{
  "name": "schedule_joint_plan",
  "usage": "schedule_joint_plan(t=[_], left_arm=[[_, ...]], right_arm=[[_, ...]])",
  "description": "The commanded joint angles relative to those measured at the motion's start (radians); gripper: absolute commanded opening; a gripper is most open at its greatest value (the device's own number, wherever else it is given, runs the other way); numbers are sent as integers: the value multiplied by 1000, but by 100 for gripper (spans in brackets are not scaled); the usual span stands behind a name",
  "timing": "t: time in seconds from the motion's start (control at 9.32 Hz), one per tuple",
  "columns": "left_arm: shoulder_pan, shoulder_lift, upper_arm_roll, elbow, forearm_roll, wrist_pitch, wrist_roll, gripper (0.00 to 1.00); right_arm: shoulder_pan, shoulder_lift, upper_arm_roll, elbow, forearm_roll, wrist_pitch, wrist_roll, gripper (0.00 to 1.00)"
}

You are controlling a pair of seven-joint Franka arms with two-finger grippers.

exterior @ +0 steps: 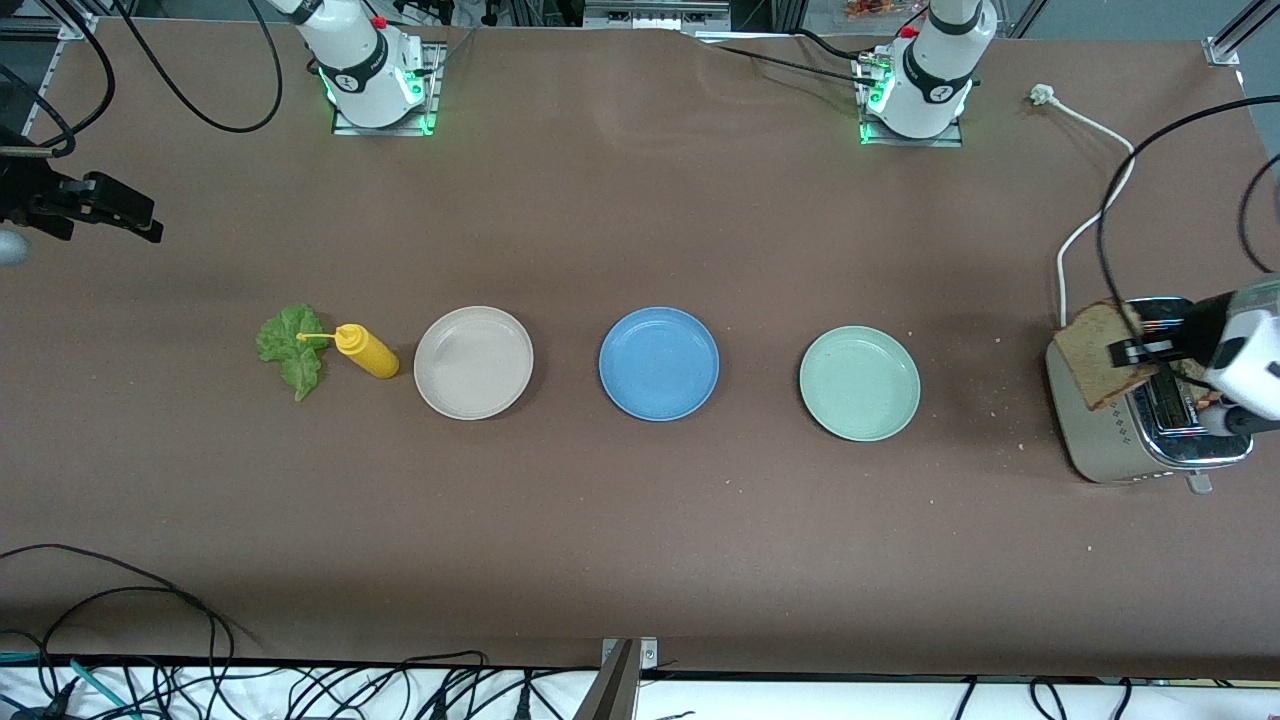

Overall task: Make sandwich in blue plate with both arms
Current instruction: 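Close the left gripper on the bread slice and lift it out, then carry the bread slice with the left gripper over the blue plate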

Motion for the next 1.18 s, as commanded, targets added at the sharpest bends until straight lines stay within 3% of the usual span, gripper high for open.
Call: schedule_joint_plan(t=[0.0, 0.43, 1.07], left_arm=[[-106, 6, 15, -24, -151, -7, -251, 0], [-225, 37, 15, -117, -415, 195, -518, 0], [-529, 27, 15, -384, -601, 730, -686, 0]], right_arm=[[-5, -6, 5, 8, 10, -15, 10, 100], [-5, -6, 4, 8, 10, -17, 10, 100], [-5, -5, 4, 8, 10, -15, 10, 100]])
